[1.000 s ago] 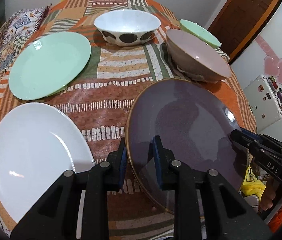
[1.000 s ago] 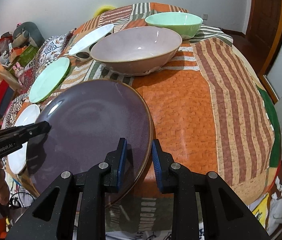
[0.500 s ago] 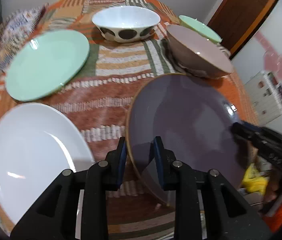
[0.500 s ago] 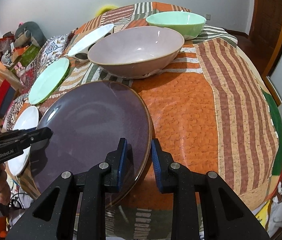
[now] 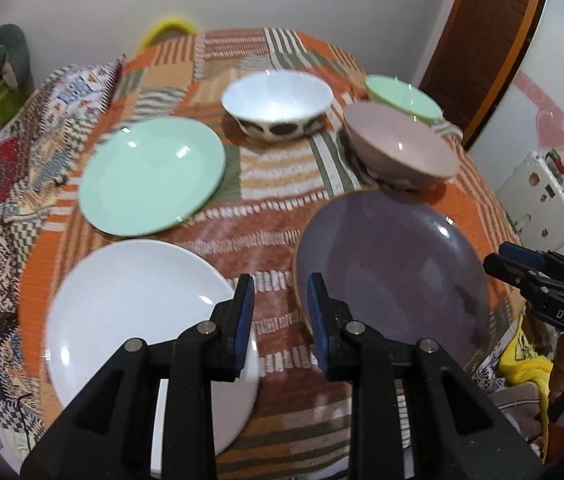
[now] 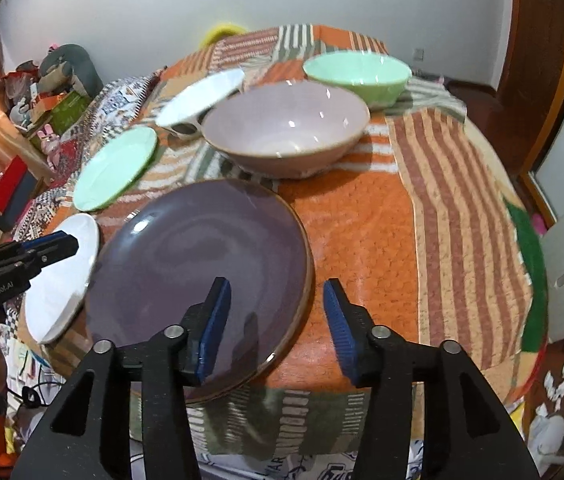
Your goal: Organize plates and bowls
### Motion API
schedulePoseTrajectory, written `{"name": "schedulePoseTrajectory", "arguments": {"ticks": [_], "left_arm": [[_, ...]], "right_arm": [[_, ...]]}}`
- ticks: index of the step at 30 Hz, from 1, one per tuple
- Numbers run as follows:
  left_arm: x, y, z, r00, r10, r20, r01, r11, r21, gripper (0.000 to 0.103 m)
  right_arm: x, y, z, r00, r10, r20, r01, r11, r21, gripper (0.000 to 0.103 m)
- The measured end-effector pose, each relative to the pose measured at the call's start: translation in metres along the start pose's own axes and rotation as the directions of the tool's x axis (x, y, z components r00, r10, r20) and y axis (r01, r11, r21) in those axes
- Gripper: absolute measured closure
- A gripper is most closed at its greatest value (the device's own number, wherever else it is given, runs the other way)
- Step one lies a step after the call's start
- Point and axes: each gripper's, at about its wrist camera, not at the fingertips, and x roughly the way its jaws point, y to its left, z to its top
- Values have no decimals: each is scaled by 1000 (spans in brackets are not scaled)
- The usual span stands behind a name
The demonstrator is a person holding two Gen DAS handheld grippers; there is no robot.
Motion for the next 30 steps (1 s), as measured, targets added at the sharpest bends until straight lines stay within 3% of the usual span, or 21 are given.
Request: {"name": "schedulePoseTrajectory", "arguments": {"ticks": [10, 14, 20, 30], "left_arm": [[-75, 26, 0, 981, 98, 169, -91, 995, -45, 50], [-99, 40, -4, 966, 148, 214, -134, 988, -78, 44], [-118, 66, -19, 951, 221, 217, -197, 972, -126, 34], [-114, 113, -44, 946, 286, 153, -246, 941, -233, 25]], "right_arm": [[-31, 38, 25, 990, 56, 133, -44, 995, -90, 48], [-34, 57, 31, 980, 93, 177, -69, 988, -137, 37], [-29, 88, 39, 966, 149, 210, -105, 973, -207, 25], [2, 133, 48, 966, 211, 151, -165, 948, -272, 23]]}}
